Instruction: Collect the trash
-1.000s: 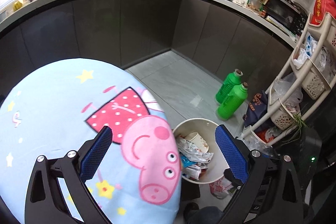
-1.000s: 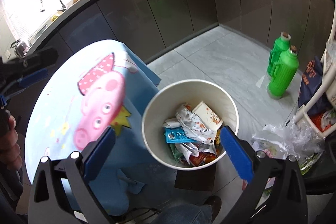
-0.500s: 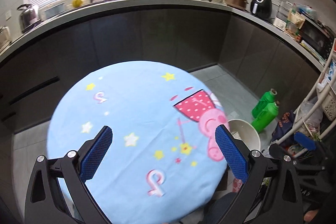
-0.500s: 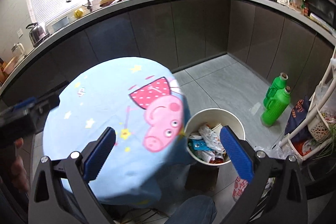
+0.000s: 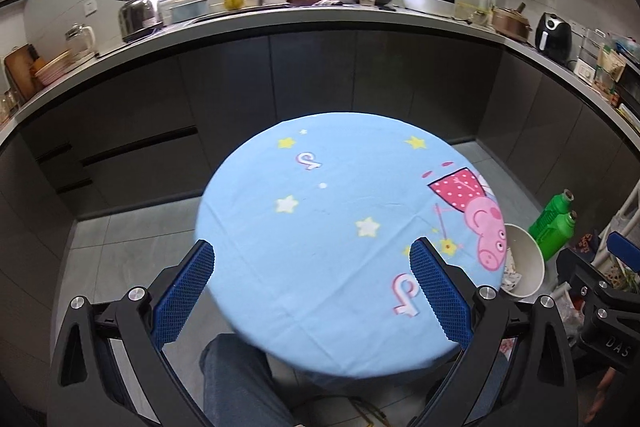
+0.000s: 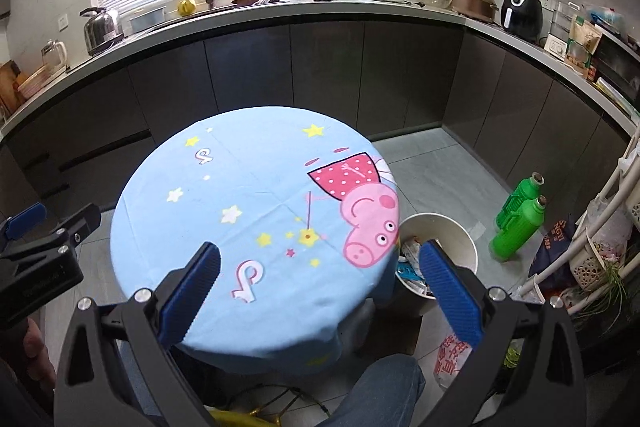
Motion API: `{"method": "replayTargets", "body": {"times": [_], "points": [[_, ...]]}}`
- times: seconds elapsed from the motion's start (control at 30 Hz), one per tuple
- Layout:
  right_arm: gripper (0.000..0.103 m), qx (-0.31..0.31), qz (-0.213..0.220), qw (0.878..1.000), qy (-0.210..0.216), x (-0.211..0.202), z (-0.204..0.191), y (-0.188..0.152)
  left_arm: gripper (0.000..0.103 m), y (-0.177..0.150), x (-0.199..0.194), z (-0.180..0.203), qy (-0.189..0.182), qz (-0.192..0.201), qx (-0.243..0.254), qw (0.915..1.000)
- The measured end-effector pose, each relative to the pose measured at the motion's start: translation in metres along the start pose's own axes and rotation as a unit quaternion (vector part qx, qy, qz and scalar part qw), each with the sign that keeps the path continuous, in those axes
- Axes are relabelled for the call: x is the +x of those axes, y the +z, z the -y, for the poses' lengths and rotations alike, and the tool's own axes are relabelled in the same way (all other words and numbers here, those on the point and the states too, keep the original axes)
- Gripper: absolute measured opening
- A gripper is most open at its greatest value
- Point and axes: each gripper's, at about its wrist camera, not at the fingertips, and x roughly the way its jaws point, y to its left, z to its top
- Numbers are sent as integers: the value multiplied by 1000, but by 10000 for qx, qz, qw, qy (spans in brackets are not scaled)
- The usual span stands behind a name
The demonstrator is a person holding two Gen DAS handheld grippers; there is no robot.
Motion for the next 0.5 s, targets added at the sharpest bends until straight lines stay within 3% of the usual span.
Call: {"method": "replayTargets", "body": {"times": [0.2,0.5], "points": [[100,-165,115,9998,-12,-13,-17,-1,95,-7,-9,-21,75,-66,-176,9998],[100,-286,160,9995,1,-17,-25,3,95,-1,-10,-21,54,-38,-217,9997]]}}
